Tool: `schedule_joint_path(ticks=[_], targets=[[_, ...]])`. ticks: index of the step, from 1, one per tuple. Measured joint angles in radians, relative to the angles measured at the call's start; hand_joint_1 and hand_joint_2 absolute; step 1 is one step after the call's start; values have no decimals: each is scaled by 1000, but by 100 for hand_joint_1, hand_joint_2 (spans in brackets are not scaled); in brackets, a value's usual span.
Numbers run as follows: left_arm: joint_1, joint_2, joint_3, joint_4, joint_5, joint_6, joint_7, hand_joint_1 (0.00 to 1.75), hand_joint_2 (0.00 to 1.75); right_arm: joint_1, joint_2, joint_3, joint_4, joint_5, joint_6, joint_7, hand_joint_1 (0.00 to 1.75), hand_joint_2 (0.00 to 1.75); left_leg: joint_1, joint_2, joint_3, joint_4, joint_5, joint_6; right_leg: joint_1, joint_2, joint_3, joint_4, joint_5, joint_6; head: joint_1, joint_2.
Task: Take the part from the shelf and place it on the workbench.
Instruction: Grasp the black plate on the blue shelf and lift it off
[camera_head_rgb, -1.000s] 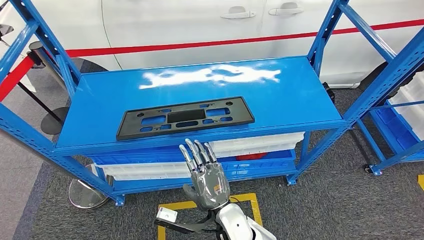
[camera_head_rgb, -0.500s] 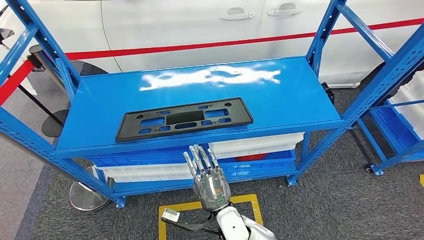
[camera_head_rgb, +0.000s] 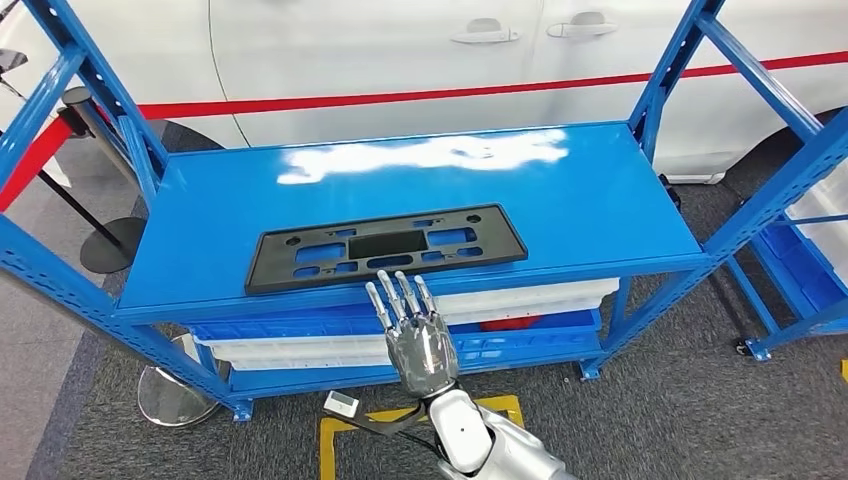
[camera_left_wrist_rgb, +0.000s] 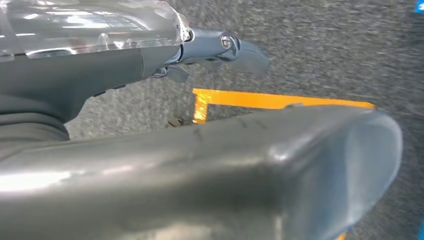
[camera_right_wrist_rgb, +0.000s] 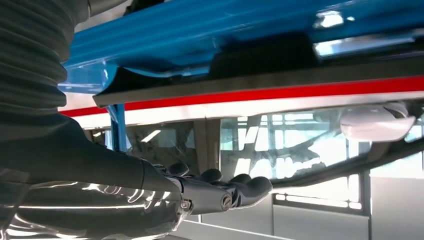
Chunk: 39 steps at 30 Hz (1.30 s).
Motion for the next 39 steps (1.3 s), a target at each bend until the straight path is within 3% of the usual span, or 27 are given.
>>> schedule_joint_path(ticks=[2, 4, 7, 8, 9, 10, 12, 13, 14, 17, 19, 22, 23, 24, 25, 27, 28, 29, 31, 33, 35, 36, 38, 39], targets=[[0, 1, 0, 0, -1, 0, 0, 0, 0, -1, 4, -1, 5, 0, -1, -6, 0, 175, 0, 2, 7, 10, -4, -13, -4, 1, 16, -11, 7, -12, 1, 0], [-1, 1, 0, 1, -1, 1, 0, 0, 0, -3, 10, -2, 9, 0, -1, -14, 0, 175, 2, 3, -17, 71, -26, -22, -10, 0, 39, -18, 3, -21, -2, 0], [0, 1, 0, 1, -1, 2, 1, 0, 0, -2, 16, -5, 16, 0, -1, -26, 0, 175, 9, 4, -125, 244, -94, -34, -11, -1, 59, -21, -14, -27, -4, 0], [1, 1, 0, 1, 0, 3, 1, 0, 0, 0, 17, -6, 19, 0, -1, -28, 0, 175, 12, 4, -152, 273, -102, -38, -11, 0, 66, -21, -21, -26, -4, 0], [3, 1, 0, 1, 0, 3, 1, 0, 0, 1, 17, -7, 21, 0, -1, -30, 0, 175, 15, 4, -165, 267, -89, -41, -12, 2, 75, -20, -28, -24, -4, 0], [4, 2, 1, 1, 1, 3, 1, 0, 0, 2, 18, -8, 24, 0, -1, -31, 0, 175, 17, 5, -160, 226, -53, -43, -13, 3, 86, -20, -36, -21, -4, 0], [6, 2, 2, 1, 0, 3, 2, 0, 0, 2, 20, -11, 27, 0, -1, -33, 0, 175, 20, 7, -124, 93, 40, -43, -14, 4, 107, -19, -54, -13, -4, 0], [5, 3, 3, 1, -1, 3, 2, 0, 0, 2, 21, -12, 28, 0, -1, -34, 0, 175, 18, 8, -110, 44, 65, -39, -14, 4, 112, -19, -61, -7, -4, 0], [5, 3, 4, 1, -2, 3, 3, 0, 0, 2, 22, -13, 29, 0, -2, -34, 0, 175, 15, 8, -104, 18, 78, -32, -14, 4, 113, -19, -67, 0, -4, 0], [7, 3, 6, 2, -3, 2, 5, 0, 0, 3, 24, -17, 29, 0, -3, -35, 0, 175, 12, 6, -95, 5, 77, -8, -13, 5, 114, -10, -70, 19, -4, 0], [8, 4, 6, 2, -2, 2, 4, 0, 0, 1, 24, -22, 29, 0, -3, -35, 0, 175, 15, 5, -78, -4, 73, 3, -16, 4, 87, 49, -76, 27, -3, 0], [5, 4, 6, 2, -2, 2, 4, 0, 0, 3, 24, -26, 30, 0, -3, -36, 0, 175, 15, 5, -60, -9, 58, 14, -18, 3, -36, 232, -143, 35, -2, 0], [5, 4, 6, 2, -2, 2, 4, 0, 0, 5, 23, -26, 31, 0, -3, -36, 0, 175, 14, 4, -53, -9, 51, 15, -18, 3, -70, 270, -159, 36, -2, 0], [6, 4, 6, 2, -3, 2, 4, 0, 0, 7, 23, -26, 32, 0, -3, -36, 0, 175, 14, 4, -43, -9, 44, 15, -18, 3, -88, 275, -153, 36, -2, 0], [7, 4, 6, 2, -3, 2, 4, 0, 0, 8, 23, -26, 32, 0, -3, -37, 0, 175, 13, 3, -32, -9, 36, 14, -17, 3, -87, 245, -125, 33, -2, 0], [7, 3, 6, 2, -3, 2, 4, 0, 0, 8, 23, -27, 33, 0, -3, -37, 0, 175, 12, 2, -9, -9, 19, 10, -15, 3, -50, 113, -28, 24, -1, 0], [7, 3, 6, 2, -3, 2, 4, 0, 0, 8, 23, -27, 33, 0, -3, -37, 0, 175, 11, 1, 0, -8, 10, 6, -12, 2, -31, 54, 1, 19, -2, 0], [6, 2, 6, 2, -4, 2, 5, 0, 0, 8, 23, -28, 34, 0, -3, -38, 0, 175, 10, 0, 5, -9, 2, 0, -8, 2, -18, 15, 19, 13, -2, 0], [5, 1, 7, 3, -4, 2, 6, 0, 0, 9, 23, -30, 35, 0, -3, -41, 0, 175, 8, -1, 14, -4, -5, -15, -4, 3, -9, -6, 18, 2, -2, 0], [4, 2, 7, 3, -4, 2, 6, 0, 0, 11, 26, -36, 36, 0, -4, -50, 80, 175, 10, 2, 19, 11, -11, -26, -8, 5, 7, -13, 22, -10, -3, 0], [3, 2, 8, 3, -5, 3, 6, 0, 0, 13, 30, -50, 36, 0, 3, -73, 167, 175, 12, 4, -12, 77, -38, -35, -11, 3, 26, -18, 15, -21, -4, 0], [2, 2, 8, 3, -6, 4, 6, 0, 0, 15, 32, -61, 37, 0, 6, -90, 175, 175, 13, 4, -45, 137, -63, -39, -10, 3, 31, -18, 10, -26, -4, 0], [3, 2, 12, 3, -10, 6, 3, 0, 0, 26, 38, -87, 42, 0, 11, -125, 175, 175, 14, 5, -121, 247, -110, -46, -9, 2, 40, -17, 0, -30, -4, 0], [4, 2, 13, 3, -13, 8, 1, 0, 0, 32, 41, -101, 47, 0, 11, -140, 175, 175, 14, 5, -143, 263, -109, -47, -8, 3, 47, -17, -7, -30, -4, 0]])
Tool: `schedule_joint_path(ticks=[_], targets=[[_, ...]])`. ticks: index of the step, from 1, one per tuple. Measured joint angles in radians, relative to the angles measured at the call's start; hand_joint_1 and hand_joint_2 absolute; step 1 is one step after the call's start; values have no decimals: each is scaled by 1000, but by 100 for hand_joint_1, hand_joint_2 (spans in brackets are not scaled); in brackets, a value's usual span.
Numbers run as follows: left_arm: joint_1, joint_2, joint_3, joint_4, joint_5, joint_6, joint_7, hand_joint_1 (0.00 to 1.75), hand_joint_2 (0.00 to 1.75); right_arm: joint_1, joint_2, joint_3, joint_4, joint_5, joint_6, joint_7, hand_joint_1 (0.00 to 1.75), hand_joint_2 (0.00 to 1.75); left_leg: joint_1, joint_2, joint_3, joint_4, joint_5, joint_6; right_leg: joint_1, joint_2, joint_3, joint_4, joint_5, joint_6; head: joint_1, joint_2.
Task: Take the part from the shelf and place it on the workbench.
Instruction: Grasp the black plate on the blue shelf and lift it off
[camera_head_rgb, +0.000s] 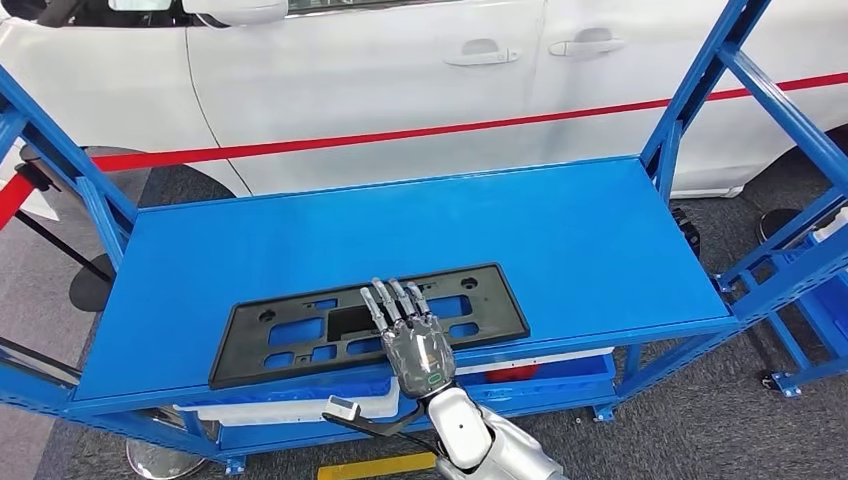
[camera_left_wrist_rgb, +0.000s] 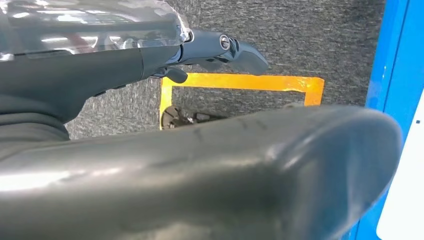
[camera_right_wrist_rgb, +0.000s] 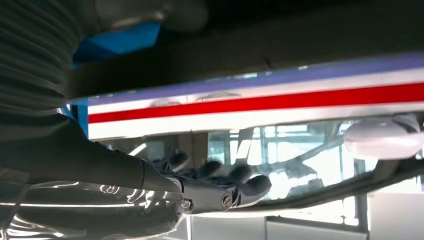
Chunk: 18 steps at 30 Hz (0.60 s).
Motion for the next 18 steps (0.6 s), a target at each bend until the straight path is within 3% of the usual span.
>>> schedule_joint_path(ticks=[1, 3, 5, 8, 10, 12, 14, 16, 18], targets=[[1, 0, 1, 0, -4, 3, -2, 0, 0, 5, 4, -14, 6, 0, 1, -11, 175, 175, 0, 0, -5, -20, 24, 1, 0, 1, 7, 1, -6, 1, 0, 0], [3, 0, 2, 0, -10, 7, -4, 0, 0, 11, 11, -39, 14, 0, 2, -30, 175, 175, -1, 0, 27, -141, 120, 8, 0, 3, 24, 3, -21, 5, 0, 0], [2, 0, 3, 0, -12, 8, -3, 0, 0, 14, 17, -62, 18, 0, 4, -44, 175, 175, -7, 1, 52, -237, 168, 18, 1, 3, 32, 6, -31, 12, 0, 0], [4, 1, 3, 0, -13, 8, 0, 0, 0, 20, 24, -90, 24, 0, 5, -62, 175, 175, -11, 1, 53, -256, 186, 36, 3, 3, 29, 7, -35, 29, -1, 0], [5, 0, 3, 0, -17, 5, -4, 0, 0, 24, 28, -108, 25, 0, 5, -69, 175, 175, -6, 3, 55, -266, 198, 46, 3, 2, 24, 25, -56, 40, 0, 0], [3, -2, 3, 0, -23, 3, -8, 0, 0, 26, 29, -123, 26, 0, 5, -72, 175, 175, -3, 5, 54, -273, 203, 54, 0, 1, -10, 105, -116, 50, 2, 0], [2, -2, 3, 0, -25, 4, -9, 0, 0, 30, 30, -137, 26, 0, 5, -76, 175, 175, -3, 5, 50, -273, 205, 57, -5, 1, -60, 222, -175, 57, 3, 0], [3, -2, 3, 0, -25, 4, -9, 0, 0, 35, 30, -150, 26, 0, 5, -83, 175, 175, -2, 6, 45, -271, 207, 56, -11, 0, -71, 258, -170, 63, 3, 0], [3, -3, 3, 0, -26, 4, -9, 0, 0, 38, 30, -162, 21, 1, 4, -93, 175, 175, 0, 5, 40, -266, 210, 51, -18, -2, -12, 161, -111, 66, 3, 0]])
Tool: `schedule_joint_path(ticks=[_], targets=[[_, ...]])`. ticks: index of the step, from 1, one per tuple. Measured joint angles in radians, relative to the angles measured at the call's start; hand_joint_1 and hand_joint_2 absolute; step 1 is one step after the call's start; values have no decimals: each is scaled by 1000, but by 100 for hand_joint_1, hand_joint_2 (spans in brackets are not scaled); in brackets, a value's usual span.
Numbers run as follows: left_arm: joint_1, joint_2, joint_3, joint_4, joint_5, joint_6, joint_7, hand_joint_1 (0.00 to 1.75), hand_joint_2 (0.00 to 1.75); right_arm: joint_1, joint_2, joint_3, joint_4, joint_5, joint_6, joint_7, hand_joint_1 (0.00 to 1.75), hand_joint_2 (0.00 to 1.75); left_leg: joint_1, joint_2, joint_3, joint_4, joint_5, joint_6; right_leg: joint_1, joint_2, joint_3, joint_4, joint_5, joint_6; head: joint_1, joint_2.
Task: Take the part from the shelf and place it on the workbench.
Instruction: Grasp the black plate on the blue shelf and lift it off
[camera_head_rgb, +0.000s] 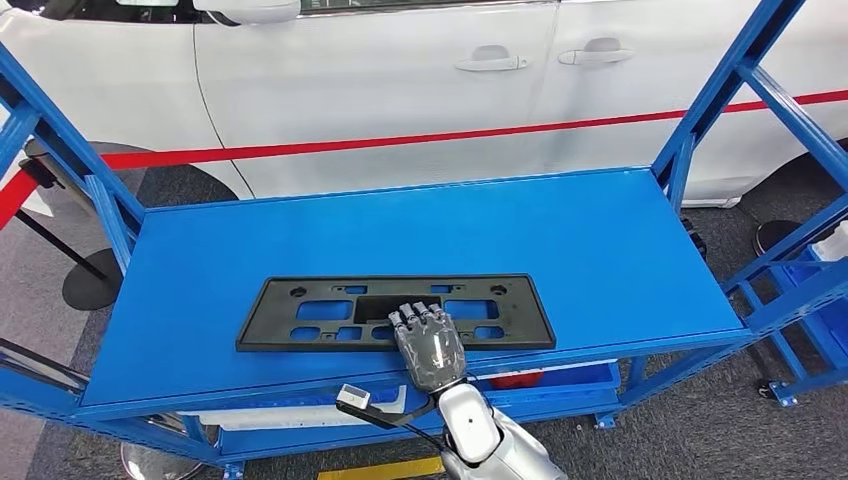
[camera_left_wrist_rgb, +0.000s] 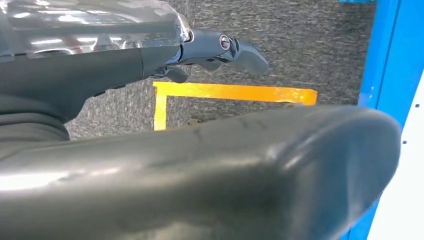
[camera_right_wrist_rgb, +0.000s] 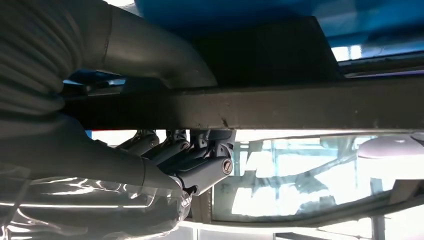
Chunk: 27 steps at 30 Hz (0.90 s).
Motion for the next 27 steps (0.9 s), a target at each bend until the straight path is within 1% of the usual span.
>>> schedule_joint_path(ticks=[1, 2, 3, 4, 5, 6, 7, 8, 9, 10, 11, 12, 13, 14, 15, 16, 17, 18, 19, 20, 21, 22, 23, 24, 25, 26, 27], targets=[[-1, -1, 0, 0, 0, 0, 0, 0, 0, 3, 1, -8, -8, 0, -1, -13, 175, 175, 0, -1, -4, 4, 2, -4, 0, 0, 37, -64, 23, -1, 0, 0], [-1, -1, 0, 0, 0, -1, -1, 0, 0, 9, 3, -21, -21, 0, -2, -30, 175, 175, 0, -3, -7, 7, 4, -9, 1, 1, 62, -111, 41, -4, 0, 0], [-1, -2, 0, 0, 0, -1, -1, 0, 0, 18, 7, -37, -37, -3, -3, -56, 175, 175, -1, -4, -10, 10, 7, -16, 3, 2, 75, -139, 46, -8, 0, 0], [-1, -2, 1, 0, 0, -1, -1, 0, 0, 29, 12, -56, -58, -12, -4, -90, 175, 175, -2, -5, -13, 11, 12, -23, 7, 4, 74, -146, 48, -15, -1, 0], [0, -2, 2, 0, 1, 0, -2, 0, 0, 43, 19, -79, -82, -31, -3, -134, 175, 175, -1, -6, -15, 9, 18, -31, 7, 5, 67, -146, 53, -22, -1, 0], [2, -2, 4, 0, 1, 2, -2, 0, 0, 58, 27, -103, -110, -63, -2, -188, 175, 175, 1, -6, -19, 11, 17, -38, 6, 4, 62, -150, 58, -30, -1, 0], [3, -2, 6, 0, 2, 3, -2, 0, 0, 75, 37, -130, -144, -111, 2, -246, 175, 175, 3, -5, -26, 23, 1, -44, 6, 3, 55, -151, 66, -39, -1, 0], [4, -2, 10, 0, 3, 4, -2, 0, 0, 91, 49, -159, -186, -182, 13, -309, 175, 175, 5, -5, -39, 52, -31, -49, 4, 1, 47, -152, 75, -47, -1, 0], [4, -2, 13, 0, 4, 5, -2, 0, 0, 105, 59, -185, -233, -270, 29, -366, 175, 175, 7, -4, -55, 101, -78, -52, 5, 0, 37, -153, 83, -54, -2, 0], [4, -2, 17, 0, 6, 5, -1, 0, 0, 119, 68, -209, -287, -374, 51, -418, 175, 175, 7, -4, -74, 166, -128, -55, 7, -1, 27, -152, 91, -58, -2, 0], [4, -2, 22, 0, 9, 5, 0, 0, 0, 134, 74, -229, -351, -494, 81, -467, 175, 175, 7, -3, -89, 233, -167, -57, 9, -3, 16, -151, 98, -59, -2, 0], [4, -2, 26, 0, 11, 5, 1, 0, 0, 151, 76, -245, -414, -606, 111, -505, 175, 175, 7, -3, -94, 282, -188, -57, 12, -5, 6, -150, 106, -60, -2, 0], [4, -2, 30, 0, 12, 5, 3, 0, 0, 170, 77, -258, -485, -718, 140, -539, 175, 175, 7, -3, -81, 299, -187, -56, 14, -6, -5, -149, 113, -59, -2, 0], [4, -2, 33, 0, 13, 4, 5, 0, 0, 190, 77, -269, -551, -820, 168, -568, 175, 175, 7, -3, -50, 278, -170, -54, 16, -7, -15, -147, 120, -58, -2, 0], [4, -1, 36, 0, 13, 4, 7, 0, 0, 210, 76, -278, -612, -907, 190, -590, 175, 175, 6, -3, -2, 220, -146, -49, 17, -7, -24, -146, 127, -57, -2, 0], [2, 1, 40, 0, 13, 4, 9, 0, 0, 230, 74, -285, -675, -988, 210, -613, 175, 175, 5, -4, 56, 141, -133, -42, 18, -6, -32, -145, 135, -54, -2, 0], [1, 2, 43, 0, 14, 4, 10, 0, 0, 248, 70, -290, -730, -1055, 227, -632, 175, 175, 2, -4, 103, 72, -128, -36, 18, -5, -39, -144, 142, -49, -2, 0], [-1, 4, 47, 0, 15, 3, 11, 0, 0, 264, 66, -293, -791, -1112, 243, -651, 175, 175, -2, -5, 133, 21, -128, -30, 18, -5, -42, -144, 150, -43, -1, 0], [-2, 5, 51, 0, 17, 3, 12, 0, 0, 277, 61, -295, -850, -1160, 259, -669, 175, 175, -7, -6, 146, -5, -131, -25, 16, -5, -45, -145, 157, -37, -1, 0], [-3, 6, 54, 0, 18, 3, 12, 0, 0, 287, 55, -297, -904, -1200, 274, -683, 175, 175, -11, -6, 144, -10, -125, -21, 15, -5, -45, -148, 165, -29, -1, 0], [-3, 6, 57, 0, 20, 3, 13, 0, 0, 299, 47, -299, -957, -1236, 289, -695, 175, 175, -9, -4, 139, -15, -116, -14, 14, -5, -46, -149, 169, -22, -1, 0], [-3, 5, 61, 0, 22, 3, 12, 0, 0, 312, 39, -302, -1006, -1267, 302, -707, 175, 175, -8, -2, 134, -21, -107, -7, 13, -4, -51, -143, 160, -16, -2, 0], [-4, 5, 64, 1, 24, 3, 12, 0, 0, 326, 30, -304, -1050, -1292, 313, -718, 175, 175, -5, 0, 127, -27, -95, 2, 12, -2, -60, -123, 133, -12, 0, 0], [-4, 5, 68, 1, 28, 3, 11, 0, 0, 341, 21, -307, -1092, -1314, 324, -731, 175, 175, -3, 3, 118, -31, -84, 8, 11, -1, -74, -83, 91, -7, 0, 0], [-4, 5, 73, 1, 33, 3, 10, 0, 0, 355, 11, -309, -1129, -1331, 334, -743, 175, 175, -4, 4, 106, -31, -76, 12, 10, -1, -93, -27, 42, -4, 1, 0], [-4, 5, 77, 1, 39, 4, 9, 0, 0, 370, 2, -311, -1162, -1345, 342, -755, 175, 175, -4, 5, 94, -31, -68, 14, 9, -1, -111, 37, 2, -1, 1, 0], [-4, 5, 81, 1, 44, 5, 8, 0, 0, 387, -8, -312, -1192, -1355, 349, -766, 175, 175, -4, 6, 82, -30, -60, 14, 8, -1, -123, 92, -16, 2, 1, 0]])
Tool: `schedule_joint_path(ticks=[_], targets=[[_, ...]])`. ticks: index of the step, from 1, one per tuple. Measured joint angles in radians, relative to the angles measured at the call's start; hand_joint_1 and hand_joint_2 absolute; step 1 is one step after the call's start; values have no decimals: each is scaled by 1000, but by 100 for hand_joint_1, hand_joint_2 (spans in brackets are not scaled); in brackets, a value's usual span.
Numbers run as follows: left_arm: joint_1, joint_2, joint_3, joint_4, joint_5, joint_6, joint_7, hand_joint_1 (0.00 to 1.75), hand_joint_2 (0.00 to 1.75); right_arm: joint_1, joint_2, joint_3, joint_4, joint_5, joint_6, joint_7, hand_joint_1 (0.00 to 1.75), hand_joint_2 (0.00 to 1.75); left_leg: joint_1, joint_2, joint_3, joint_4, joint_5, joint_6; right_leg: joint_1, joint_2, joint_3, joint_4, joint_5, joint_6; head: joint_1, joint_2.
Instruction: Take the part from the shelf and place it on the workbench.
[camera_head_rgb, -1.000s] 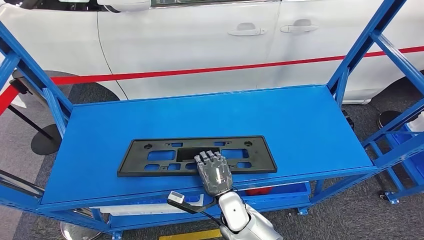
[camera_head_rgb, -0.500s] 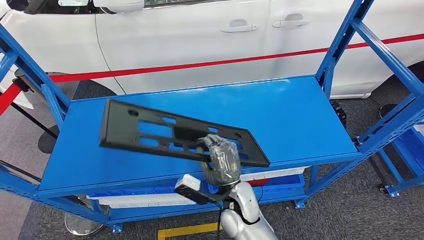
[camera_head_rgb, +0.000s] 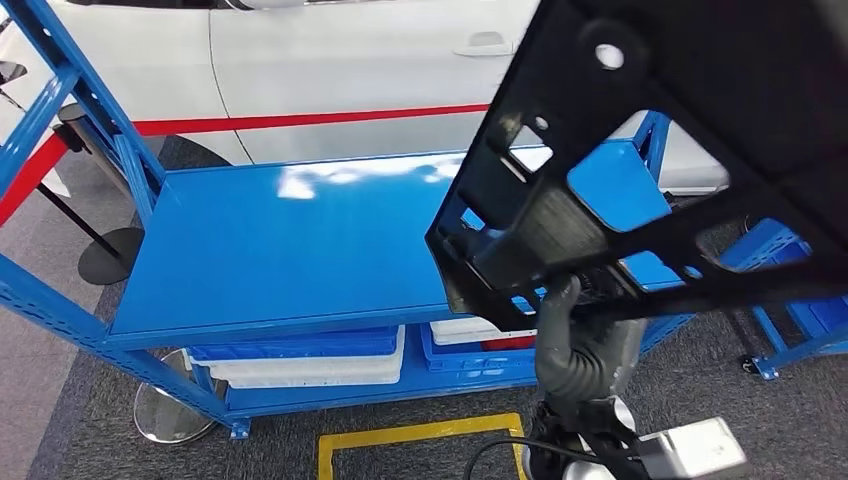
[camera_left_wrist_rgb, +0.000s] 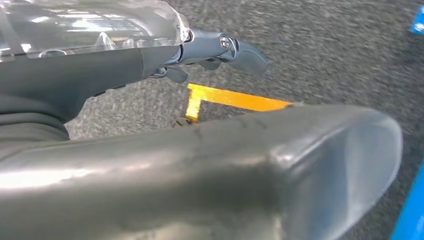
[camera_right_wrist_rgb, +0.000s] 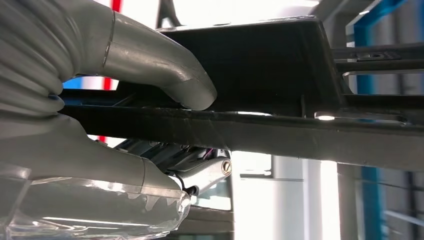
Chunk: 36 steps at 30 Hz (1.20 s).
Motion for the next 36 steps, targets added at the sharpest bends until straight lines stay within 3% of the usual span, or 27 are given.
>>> schedule_joint_path(ticks=[1, 2, 4, 6, 7, 9, 11, 12, 14, 15, 16, 17, 20, 22, 24, 26, 27, 29, 30, 31, 32, 33, 34, 36], targets=[[0, 0, 4, 0, 4, 1, -1, 0, 0, 17, -8, -1, -27, -7, 5, -11, 175, 175, 0, 1, -12, 1, 8, -1, -1, 0, 2, 29, 4, 2, 0, 0], [0, 0, 7, 0, 6, 2, -2, 0, 0, 31, -16, -1, -51, -11, 8, -20, 175, 175, 0, 2, -22, 3, 15, -4, -2, 0, 22, 21, 24, 3, 0, 0], [-1, 0, 13, 0, 4, 6, -3, 0, 0, 54, -27, -1, -90, -15, 11, -35, 175, 175, 1, 2, -38, 11, 25, -10, -5, -1, 117, -99, 65, 2, 0, 0], [-2, 0, 17, 0, 0, 19, -2, 0, 0, 72, -34, -1, -125, -15, 11, -49, 175, 175, -2, 1, -46, 21, 29, -18, -2, 0, 204, -224, 67, -7, -1, 0], [-3, 0, 17, 0, -1, 28, 0, 0, 0, 82, -37, -2, -141, -14, 11, -56, 175, 175, -4, 1, -47, 25, 31, -23, -1, 0, 222, -253, 59, -13, 0, 0], [-4, 0, 19, 0, -1, 41, 3, 0, 0, 102, -41, -2, -169, -9, 11, -67, 175, 175, -6, 1, -48, 27, 36, -36, 1, 0, 220, -261, 59, -29, 2, 0], [-5, 0, 22, 0, 1, 52, 8, 0, 0, 124, -44, -2, -192, -5, 11, -77, 175, 175, -3, 0, -61, 50, 15, -47, -2, -2, 212, -264, 67, -45, 2, 0], [-5, 0, 24, 0, 2, 60, 13, 0, 0, 136, -45, -2, -202, -5, 11, -82, 175, 175, -1, 0, -77, 90, -16, -51, -3, -4, 207, -265, 73, -52, 2, 0], [-5, 0, 27, 0, 5, 74, 31, 0, 0, 163, -46, -2, -221, -8, 6, -97, 175, 175, 0, 0, -127, 223, -99, -58, 0, -5, 195, -264, 83, -59, 1, 0], [-5, 0, 29, 0, 7, 79, 39, 0, 0, 178, -47, -4, -229, -10, 1, -107, 175, 175, 1, 0, -147, 285, -128, -60, 2, -6, 188, -261, 88, -60, 1, 0], [-5, 0, 31, 0, 9, 82, 46, 0, 0, 195, -47, -6, -236, -10, -7, -120, 175, 175, 1, 0, -152, 317, -138, -60, 4, -7, 183, -258, 92, -60, 1, 0], [-5, 0, 33, 0, 11, 83, 50, 0, 0, 212, -46, -11, -244, -8, -18, -133, 175, 175, 1, 0, -138, 308, -128, -57, 6, -8, 178, -255, 94, -59, 1, 0], [-7, 3, 42, 0, 20, 83, 54, 0, 0, 271, -35, -35, -270, 4, -46, -177, 175, 175, -5, -2, -15, 114, -56, -35, 13, -7, 169, -246, 96, -57, 2, 0], [-8, 6, 48, 0, 24, 86, 58, 0, 0, 310, -23, -53, -283, 14, -52, -208, 175, 175, -11, -3, 29, 36, -37, -24, 12, -7, 164, -243, 100, -49, 2, 0], [-9, 8, 51, 0, 26, 88, 63, 0, 0, 350, -9, -76, -289, 17, -45, -226, 175, 175, -14, -3, 26, 24, -27, -20, 10, -7, 161, -245, 107, -36, 2, 0], [-11, 8, 55, 0, 34, 90, 66, 0, 0, 385, 8, -107, -291, -7, -6, -232, 175, 175, -10, 0, 21, 7, -12, -10, 9, -5, 153, -231, 89, -23, 3, 0], [-11, 7, 59, 0, 47, 92, 64, 0, 0, 395, 17, -124, -291, -31, 31, -233, 175, 175, -6, 2, 16, 0, -2, -5, 8, -3, 143, -203, 59, -18, 4, 0], [-13, 3, 79, 0, 82, 99, 55, 0, 0, 400, 37, -159, -285, -74, 125, -233, 175, 175, -5, 6, -2, -2, 14, 1, 4, -1, 103, -94, -26, -9, 4, 0], [-13, 1, 91, 0, 97, 103, 49, 0, 0, 398, 48, -177, -279, -86, 163, -232, 175, 175, -5, 7, -15, -1, 22, 0, 1, -1, 85, -35, -58, -5, 4, 0], [-13, -2, 100, 0, 106, 107, 45, 0, 0, 397, 59, -192, -272, -89, 187, -230, 175, 175, -4, 8, -27, 2, 30, -1, -2, -2, 77, 6, -71, 0, 4, 0], [-13, -4, 108, 0, 110, 108, 43, 0, 0, 397, 70, -206, -267, -90, 199, -228, 175, 175, -3, 8, -41, 6, 37, -4, -6, -2, 87, 12, -60, 5, 4, 0], [-13, -7, 113, 0, 112, 109, 41, 0, 0, 398, 82, -220, -262, -90, 207, -226, 175, 175, -1, 8, -54, 11, 43, -7, -10, -2, 115, -17, -32, 9, 4, 0], [-13, -8, 118, 0, 114, 110, 40, 0, 0, 401, 95, -236, -259, -90, 216, -227, 175, 175, 1, 7, -66, 19, 48, -11, -15, -2, 159, -78, -2, 12, 5, 0], [-12, -10, 125, 0, 115, 112, 39, 0, 0, 412, 122, -270, -255, -94, 239, -231, 175, 175, 1, 4, -88, 37, 57, -24, -17, 0, 240, -204, 20, 11, 4, 0]])
